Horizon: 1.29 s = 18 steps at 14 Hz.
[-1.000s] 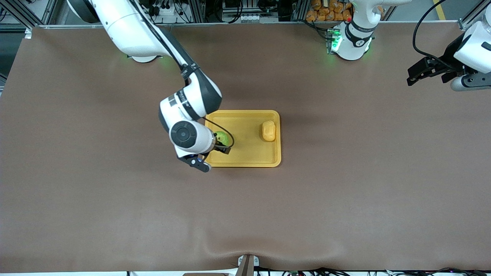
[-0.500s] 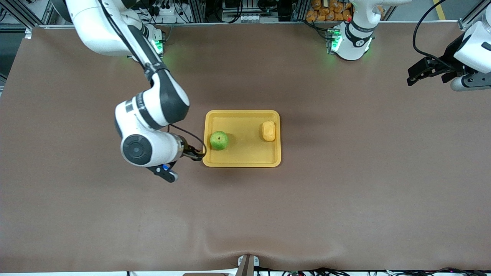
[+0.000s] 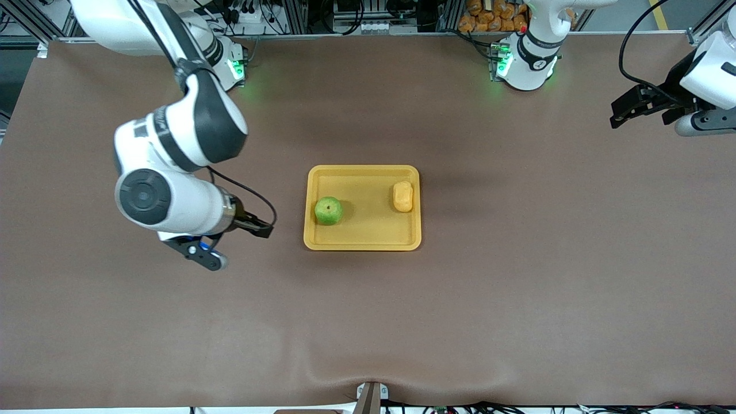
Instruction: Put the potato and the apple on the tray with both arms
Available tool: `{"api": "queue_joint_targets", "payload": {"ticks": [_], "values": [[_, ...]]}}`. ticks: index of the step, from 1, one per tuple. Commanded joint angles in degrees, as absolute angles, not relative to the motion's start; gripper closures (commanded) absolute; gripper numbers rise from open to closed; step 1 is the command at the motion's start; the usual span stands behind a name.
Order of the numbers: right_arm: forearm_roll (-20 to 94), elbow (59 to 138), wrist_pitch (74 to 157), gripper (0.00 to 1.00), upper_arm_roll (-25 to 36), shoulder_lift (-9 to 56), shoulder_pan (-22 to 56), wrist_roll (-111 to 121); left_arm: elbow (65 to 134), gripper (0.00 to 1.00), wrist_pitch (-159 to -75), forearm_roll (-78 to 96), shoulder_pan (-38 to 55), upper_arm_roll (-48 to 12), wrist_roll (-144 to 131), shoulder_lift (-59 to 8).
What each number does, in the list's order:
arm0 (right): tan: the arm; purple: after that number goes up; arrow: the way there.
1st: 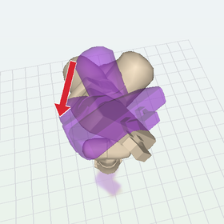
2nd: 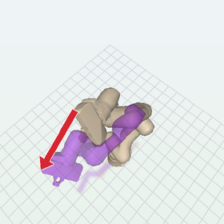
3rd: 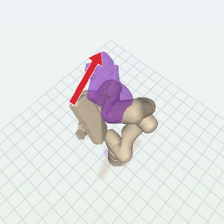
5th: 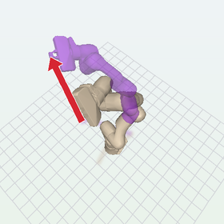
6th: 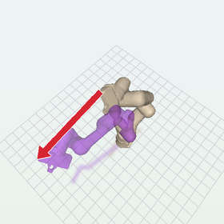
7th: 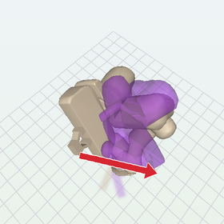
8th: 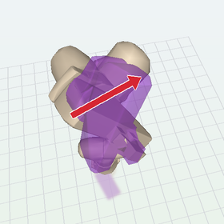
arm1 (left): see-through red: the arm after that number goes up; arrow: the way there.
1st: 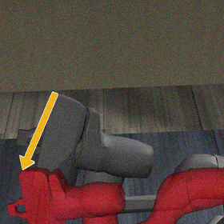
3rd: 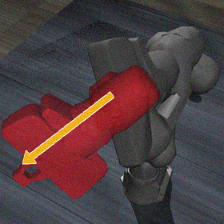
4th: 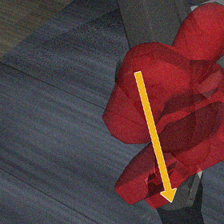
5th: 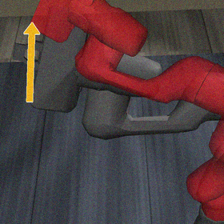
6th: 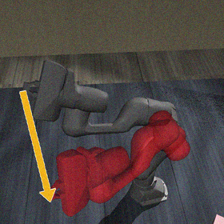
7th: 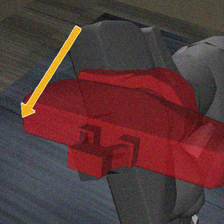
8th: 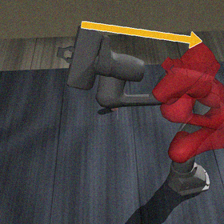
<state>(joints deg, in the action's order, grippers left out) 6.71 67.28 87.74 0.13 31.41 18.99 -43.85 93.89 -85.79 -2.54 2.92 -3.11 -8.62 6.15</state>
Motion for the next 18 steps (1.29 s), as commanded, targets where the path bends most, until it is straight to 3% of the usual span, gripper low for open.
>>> {"api": "queue_joint_targets", "payload": {"ticks": [1,18], "values": [[5.98,68.12,86.84,0.00,-0.62,27.26,15.83,-34.39,94.48,0.00,-86.48,-1.58,2.20,-3.52,-7.12,7.29],[2.46,75.67,82.88,0.00,-0.88,9.24,1.68,-6.43,94.57,0.00,-87.28,-1.49,2.11,-3.60,-7.03,7.82]]}}
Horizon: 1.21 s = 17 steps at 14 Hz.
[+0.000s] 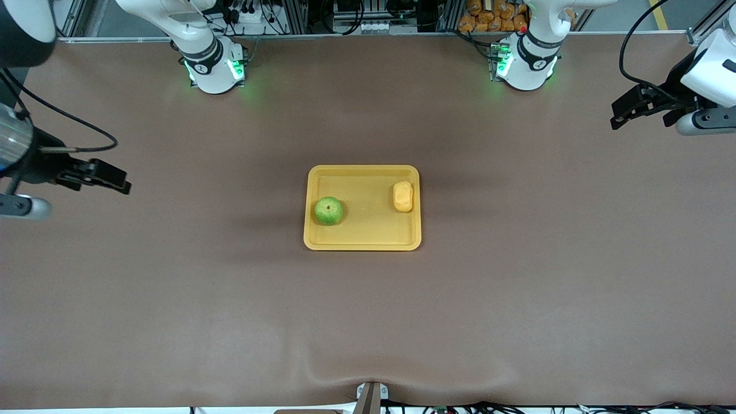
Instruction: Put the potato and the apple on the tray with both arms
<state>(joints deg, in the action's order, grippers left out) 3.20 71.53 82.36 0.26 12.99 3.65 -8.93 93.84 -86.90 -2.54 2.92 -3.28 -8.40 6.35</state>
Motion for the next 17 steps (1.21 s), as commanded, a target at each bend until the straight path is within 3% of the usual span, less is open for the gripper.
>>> {"api": "queue_joint_targets", "payload": {"ticks": [1,9,17], "values": [[2.46,76.89,82.88,0.00,-0.79,8.10,1.06,-5.11,94.57,0.00,-87.28,-1.49,2.20,-3.60,-7.03,7.82],[2.55,88.93,84.46,0.00,-0.88,-2.54,-1.67,-3.43,94.22,0.00,-87.19,-1.41,2.20,-3.69,-7.03,7.82],[2.37,89.65,83.94,0.00,-0.62,-3.34,-5.01,3.78,92.73,0.00,-86.75,-1.49,2.02,-3.52,-6.94,7.21]]}}
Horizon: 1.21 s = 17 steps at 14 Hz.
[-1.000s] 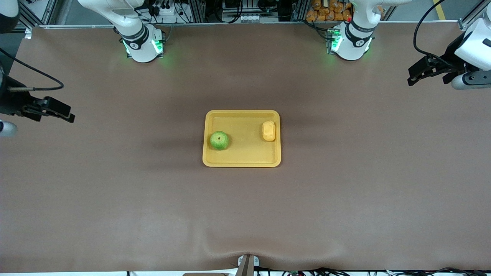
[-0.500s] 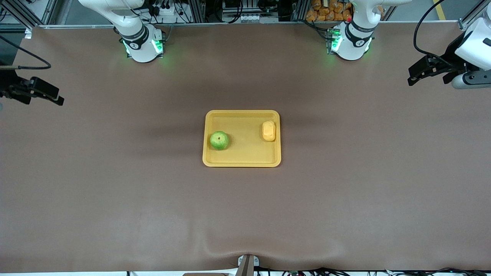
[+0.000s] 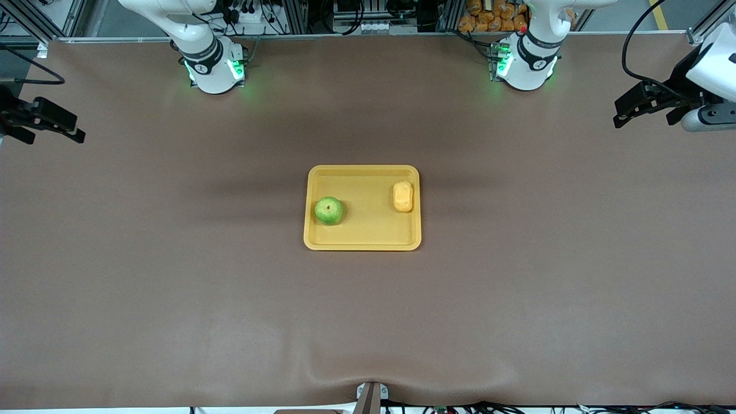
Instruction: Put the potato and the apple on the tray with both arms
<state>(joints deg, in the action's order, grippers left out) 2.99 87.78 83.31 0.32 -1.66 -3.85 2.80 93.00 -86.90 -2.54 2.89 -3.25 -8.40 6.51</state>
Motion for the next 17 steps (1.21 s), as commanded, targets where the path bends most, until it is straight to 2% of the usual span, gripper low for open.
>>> {"api": "queue_joint_targets", "payload": {"ticks": [1,17], "values": [[2.37,89.65,83.76,0.00,-0.62,-3.34,-4.92,3.69,92.72,0.00,-86.75,-1.49,2.02,-3.52,-6.94,7.29],[-0.26,90.00,83.23,0.00,-1.05,-3.96,-4.39,3.08,92.64,0.00,-85.87,-1.14,1.93,-3.52,-6.85,7.29]]}}
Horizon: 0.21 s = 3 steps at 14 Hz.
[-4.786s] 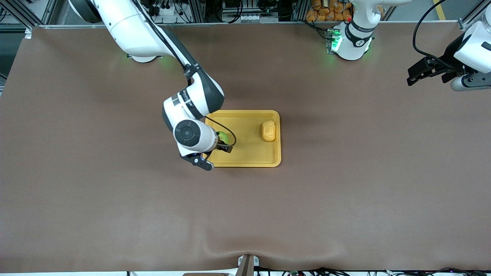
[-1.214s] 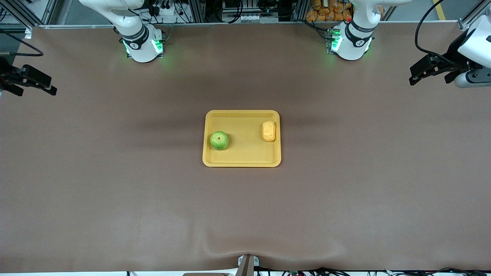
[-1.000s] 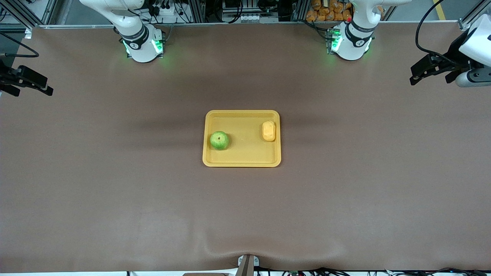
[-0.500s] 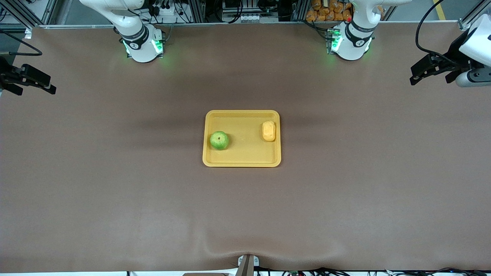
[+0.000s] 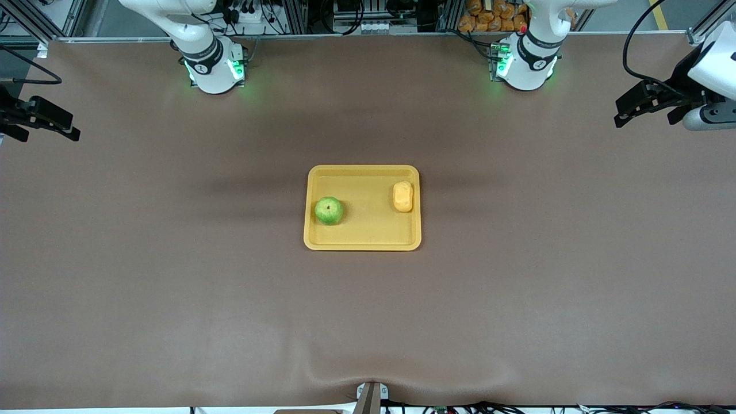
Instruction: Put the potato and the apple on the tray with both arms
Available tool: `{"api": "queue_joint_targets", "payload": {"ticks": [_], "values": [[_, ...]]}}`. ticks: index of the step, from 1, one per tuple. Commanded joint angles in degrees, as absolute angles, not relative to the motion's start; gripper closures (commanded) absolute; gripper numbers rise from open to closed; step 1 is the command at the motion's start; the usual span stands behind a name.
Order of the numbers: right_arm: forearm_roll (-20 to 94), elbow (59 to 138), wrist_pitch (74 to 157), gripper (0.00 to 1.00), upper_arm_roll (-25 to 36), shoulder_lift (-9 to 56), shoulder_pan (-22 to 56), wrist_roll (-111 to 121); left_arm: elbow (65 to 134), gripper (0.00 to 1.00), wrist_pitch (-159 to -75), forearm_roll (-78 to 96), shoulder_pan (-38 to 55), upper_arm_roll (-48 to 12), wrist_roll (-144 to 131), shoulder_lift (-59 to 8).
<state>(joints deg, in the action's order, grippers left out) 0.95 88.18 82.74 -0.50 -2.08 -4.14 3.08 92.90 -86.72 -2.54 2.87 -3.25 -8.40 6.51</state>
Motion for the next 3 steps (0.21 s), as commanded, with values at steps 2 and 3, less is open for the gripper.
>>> {"api": "queue_joint_targets", "payload": {"ticks": [2,3], "values": [[-0.26,90.09,83.15,0.00,-1.05,-3.96,-4.39,3.08,92.64,0.00,-85.87,-1.14,1.93,-3.52,-6.86,7.38],[-0.26,90.00,83.14,0.00,-1.05,-3.96,-4.39,3.08,92.64,0.00,-85.87,-1.14,2.02,-3.52,-6.86,7.38]]}}
